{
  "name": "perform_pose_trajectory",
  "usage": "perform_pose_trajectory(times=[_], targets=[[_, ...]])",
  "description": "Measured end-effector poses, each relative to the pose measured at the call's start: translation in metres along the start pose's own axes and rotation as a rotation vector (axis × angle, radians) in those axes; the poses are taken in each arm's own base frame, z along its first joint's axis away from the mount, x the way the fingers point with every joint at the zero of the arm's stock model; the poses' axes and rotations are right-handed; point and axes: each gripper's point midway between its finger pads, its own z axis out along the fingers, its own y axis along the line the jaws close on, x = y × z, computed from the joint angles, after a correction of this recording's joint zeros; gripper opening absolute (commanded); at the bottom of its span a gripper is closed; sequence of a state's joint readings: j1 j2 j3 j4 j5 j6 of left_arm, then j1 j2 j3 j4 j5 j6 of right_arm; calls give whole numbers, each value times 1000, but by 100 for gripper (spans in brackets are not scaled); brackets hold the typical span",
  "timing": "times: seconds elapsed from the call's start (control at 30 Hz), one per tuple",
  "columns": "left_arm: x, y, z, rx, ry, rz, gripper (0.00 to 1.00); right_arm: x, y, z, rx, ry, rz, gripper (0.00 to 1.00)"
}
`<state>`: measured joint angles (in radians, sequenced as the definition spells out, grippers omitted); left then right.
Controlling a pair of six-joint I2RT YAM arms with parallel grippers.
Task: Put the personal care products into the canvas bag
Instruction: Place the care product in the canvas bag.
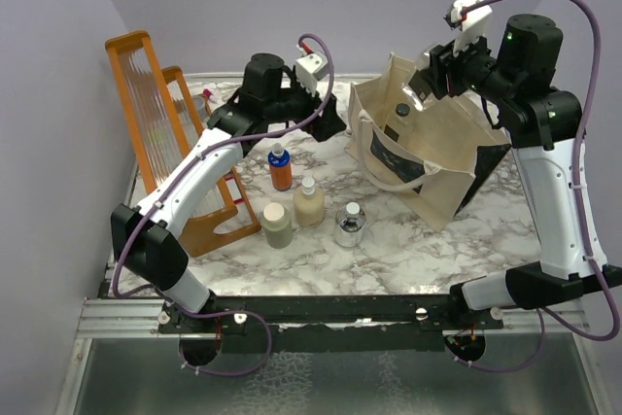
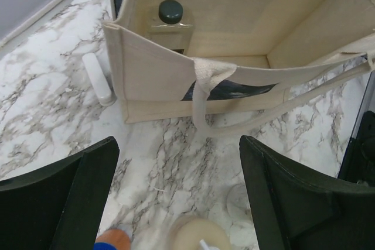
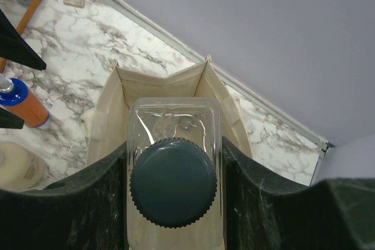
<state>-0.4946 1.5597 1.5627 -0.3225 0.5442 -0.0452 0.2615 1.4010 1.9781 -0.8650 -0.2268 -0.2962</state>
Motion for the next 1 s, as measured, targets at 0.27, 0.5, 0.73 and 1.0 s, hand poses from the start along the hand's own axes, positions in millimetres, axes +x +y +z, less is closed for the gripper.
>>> perform_pose_trajectory(times=[0.27,0.5,0.73,1.0], targets=[[31,-18,40,36,80,33,82,33,-1,10,-30,71,47,1],[47,-16,73,60,83,55,73,51,9,16,-87,103,85,1],[58,-15,96,82,78,38,47,65,18,23,-132,126,97,1],[58,-18,99,105,58,40,9,87,35,33,-223,160,91,1]])
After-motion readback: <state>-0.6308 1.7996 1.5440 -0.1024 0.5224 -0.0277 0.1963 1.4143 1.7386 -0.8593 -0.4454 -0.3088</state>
